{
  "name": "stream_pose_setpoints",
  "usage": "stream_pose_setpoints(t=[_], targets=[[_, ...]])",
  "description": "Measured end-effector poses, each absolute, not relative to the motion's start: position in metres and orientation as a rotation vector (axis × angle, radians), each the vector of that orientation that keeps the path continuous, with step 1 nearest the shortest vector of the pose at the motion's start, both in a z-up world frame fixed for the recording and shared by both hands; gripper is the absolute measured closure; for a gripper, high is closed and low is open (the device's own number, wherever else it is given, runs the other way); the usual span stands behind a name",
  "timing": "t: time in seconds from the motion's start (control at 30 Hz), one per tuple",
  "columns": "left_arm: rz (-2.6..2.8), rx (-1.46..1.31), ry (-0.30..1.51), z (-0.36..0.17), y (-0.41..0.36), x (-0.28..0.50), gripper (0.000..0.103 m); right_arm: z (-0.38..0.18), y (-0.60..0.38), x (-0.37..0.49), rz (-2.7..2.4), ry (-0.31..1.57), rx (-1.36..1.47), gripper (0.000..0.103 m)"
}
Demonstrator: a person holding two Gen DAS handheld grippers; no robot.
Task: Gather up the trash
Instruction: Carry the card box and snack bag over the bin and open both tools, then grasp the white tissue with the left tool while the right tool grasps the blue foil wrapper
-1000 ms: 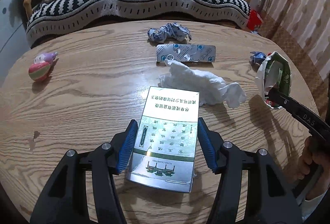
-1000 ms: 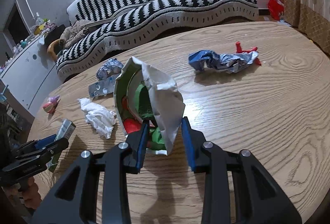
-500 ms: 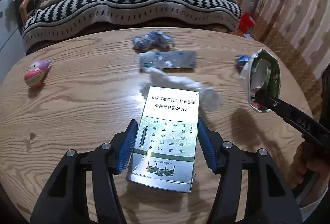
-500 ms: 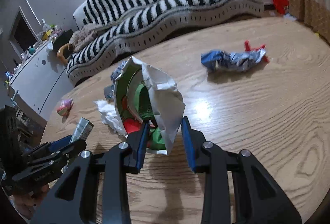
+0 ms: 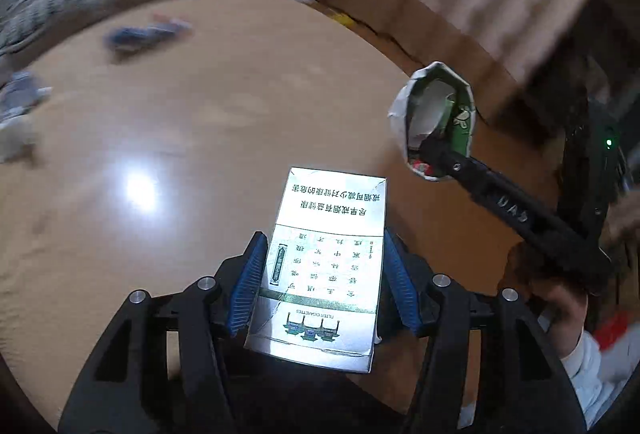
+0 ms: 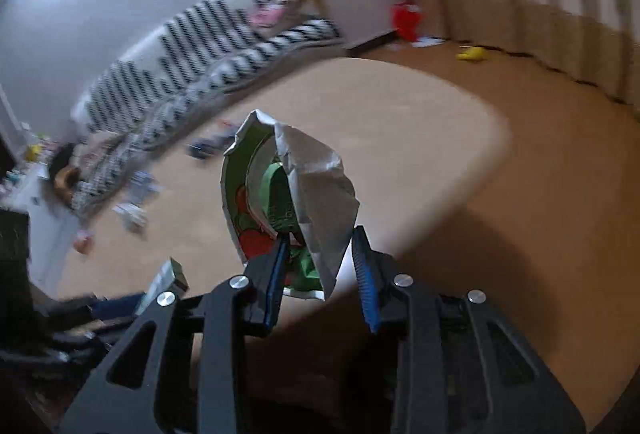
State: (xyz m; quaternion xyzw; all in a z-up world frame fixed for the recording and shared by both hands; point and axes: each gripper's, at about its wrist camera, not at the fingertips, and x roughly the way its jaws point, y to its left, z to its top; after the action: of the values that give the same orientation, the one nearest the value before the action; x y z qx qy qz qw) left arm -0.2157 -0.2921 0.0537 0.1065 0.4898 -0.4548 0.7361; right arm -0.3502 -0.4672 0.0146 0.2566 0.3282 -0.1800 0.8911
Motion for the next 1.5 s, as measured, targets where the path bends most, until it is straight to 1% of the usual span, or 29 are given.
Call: stream_pose_setpoints(t=[0.1, 0.2, 0.4, 0.43, 0.47, 0.5, 0.53, 0.57, 0.6, 0.67, 0.7, 0.77, 0.8, 0.87, 0.93, 1.0, 1.13, 1.23, 1.33, 1.5], targets=[[-1.048, 0.322, 1.131, 0.028, -0.333, -0.249, 0.046, -0.03, -0.492, -0.386, -0.427, 0.772, 0.648, 0.071], [-1.058, 0.37, 1.193, 0.004, -0.355, -0.265, 0.047, -0.061, -0.501, -0.409, -0.427, 0.8, 0.736, 0.071], [-1.031, 0.426, 1.187, -0.007, -0.369, -0.272, 0.045, -0.078, -0.504, -0.415, -0.402, 0.818, 0.775, 0.071], [-1.016, 0.431, 1.189, -0.009, -0.37, -0.272, 0.043, -0.081, -0.506, -0.416, -0.388, 0.819, 0.792, 0.071], [-1.004, 0.431, 1.195, -0.01, -0.369, -0.272, 0.028, -0.083, -0.51, -0.412, -0.373, 0.822, 0.81, 0.071], [-0.999, 0.424, 1.197, -0.011, -0.368, -0.272, 0.012, -0.084, -0.513, -0.413, -0.363, 0.819, 0.835, 0.062], [-0.999, 0.419, 1.19, -0.009, -0.366, -0.272, 0.009, -0.087, -0.516, -0.414, -0.367, 0.822, 0.872, 0.028], [-0.999, 0.415, 1.181, -0.008, -0.361, -0.271, 0.009, -0.089, -0.523, -0.416, -0.375, 0.811, 0.899, 0.013], [-1.002, 0.415, 1.174, -0.006, -0.358, -0.268, 0.007, -0.089, -0.527, -0.42, -0.398, 0.793, 0.922, 0.006], [-0.997, 0.427, 1.14, 0.004, -0.348, -0.26, 0.006, -0.09, -0.532, -0.424, -0.478, 0.807, 0.922, 0.006], [-0.972, 0.433, 1.114, 0.009, -0.342, -0.253, 0.006, -0.087, -0.532, -0.425, -0.594, 0.836, 0.866, 0.006], [-0.837, 0.41, 1.038, 0.024, -0.318, -0.23, 0.006, -0.072, -0.523, -0.416, -0.722, 0.844, 0.656, 0.006], [-0.755, 0.38, 1.007, 0.031, -0.305, -0.216, 0.006, -0.063, -0.513, -0.407, -0.707, 0.831, 0.54, 0.006], [-0.546, 0.25, 0.976, 0.046, -0.258, -0.182, 0.006, -0.051, -0.498, -0.392, -0.711, 0.82, 0.439, 0.006], [-0.372, 0.141, 0.932, 0.056, -0.217, -0.157, 0.006, -0.04, -0.487, -0.374, -0.669, 0.778, 0.462, 0.006], [-0.239, 0.093, 0.91, 0.061, -0.184, -0.135, 0.006, -0.028, -0.477, -0.343, -0.591, 0.762, 0.504, 0.006], [-0.094, -0.003, 0.943, 0.064, -0.13, -0.077, 0.006, 0.002, -0.453, -0.274, -0.453, 0.75, 0.473, 0.006], [-0.064, 0.012, 0.944, 0.063, -0.119, -0.035, 0.006, 0.027, -0.436, -0.225, -0.363, 0.732, 0.431, 0.006], [-0.047, 0.007, 0.968, 0.053, -0.125, 0.006, 0.006, 0.047, -0.423, -0.173, -0.302, 0.711, 0.44, 0.006], [-0.002, -0.027, 1.025, 0.028, -0.111, 0.052, 0.006, 0.056, -0.405, -0.084, -0.202, 0.718, 0.447, 0.006]])
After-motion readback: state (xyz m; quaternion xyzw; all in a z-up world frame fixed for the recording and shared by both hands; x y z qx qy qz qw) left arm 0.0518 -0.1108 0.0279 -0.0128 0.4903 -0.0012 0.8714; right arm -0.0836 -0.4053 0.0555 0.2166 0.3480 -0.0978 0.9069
